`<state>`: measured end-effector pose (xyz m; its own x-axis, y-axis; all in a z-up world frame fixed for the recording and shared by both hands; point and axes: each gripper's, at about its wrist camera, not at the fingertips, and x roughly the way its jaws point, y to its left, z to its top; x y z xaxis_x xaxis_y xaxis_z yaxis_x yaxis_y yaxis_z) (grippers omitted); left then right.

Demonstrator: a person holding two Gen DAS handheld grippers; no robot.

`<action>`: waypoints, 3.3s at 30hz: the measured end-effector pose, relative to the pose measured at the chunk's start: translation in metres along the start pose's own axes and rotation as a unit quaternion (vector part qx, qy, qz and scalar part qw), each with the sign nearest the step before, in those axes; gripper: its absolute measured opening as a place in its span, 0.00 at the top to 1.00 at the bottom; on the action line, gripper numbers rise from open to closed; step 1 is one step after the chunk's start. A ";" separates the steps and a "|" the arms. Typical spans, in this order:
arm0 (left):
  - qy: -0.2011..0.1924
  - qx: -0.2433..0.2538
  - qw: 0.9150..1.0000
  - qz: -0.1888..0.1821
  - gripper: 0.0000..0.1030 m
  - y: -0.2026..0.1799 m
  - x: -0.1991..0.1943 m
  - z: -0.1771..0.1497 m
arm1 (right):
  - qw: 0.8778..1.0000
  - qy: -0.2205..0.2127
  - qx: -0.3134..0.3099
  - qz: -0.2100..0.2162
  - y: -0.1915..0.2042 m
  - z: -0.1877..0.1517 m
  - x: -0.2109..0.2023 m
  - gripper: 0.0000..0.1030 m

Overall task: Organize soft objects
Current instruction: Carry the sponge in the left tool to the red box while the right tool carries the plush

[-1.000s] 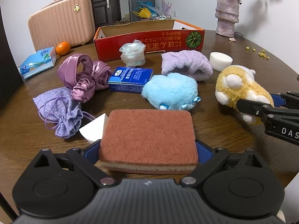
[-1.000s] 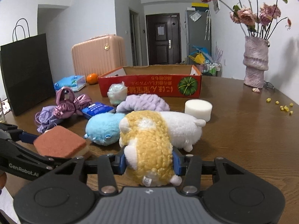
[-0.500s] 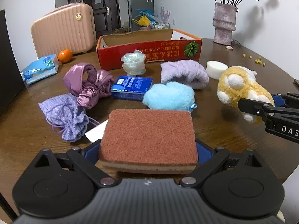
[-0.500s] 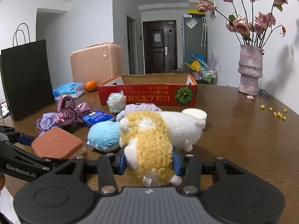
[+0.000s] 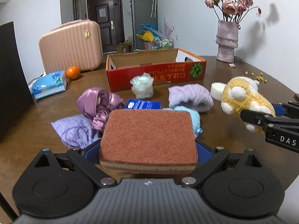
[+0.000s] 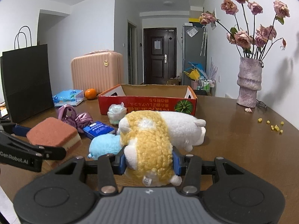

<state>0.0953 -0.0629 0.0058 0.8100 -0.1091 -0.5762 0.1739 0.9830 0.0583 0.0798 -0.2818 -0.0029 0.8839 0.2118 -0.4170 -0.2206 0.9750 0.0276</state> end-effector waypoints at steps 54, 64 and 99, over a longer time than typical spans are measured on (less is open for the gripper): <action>-0.072 -0.011 0.997 0.006 0.04 0.039 0.078 0.135 | 0.998 -0.055 -0.011 -0.032 -0.017 0.106 0.110 0.56; -0.070 -0.019 0.997 0.012 0.04 0.040 0.114 0.173 | 0.997 -0.062 -0.004 -0.046 -0.029 0.131 0.146 0.56; -0.026 -0.074 0.995 0.057 0.04 0.064 0.258 0.214 | 0.999 -0.031 -0.006 -0.040 -0.046 0.185 0.274 0.56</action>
<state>0.4348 -0.0598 0.0350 0.8483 0.0000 -0.5295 -0.0010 1.0000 -0.0016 0.4082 -0.2567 0.0493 0.9230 0.1371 -0.3596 -0.1524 0.9882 -0.0144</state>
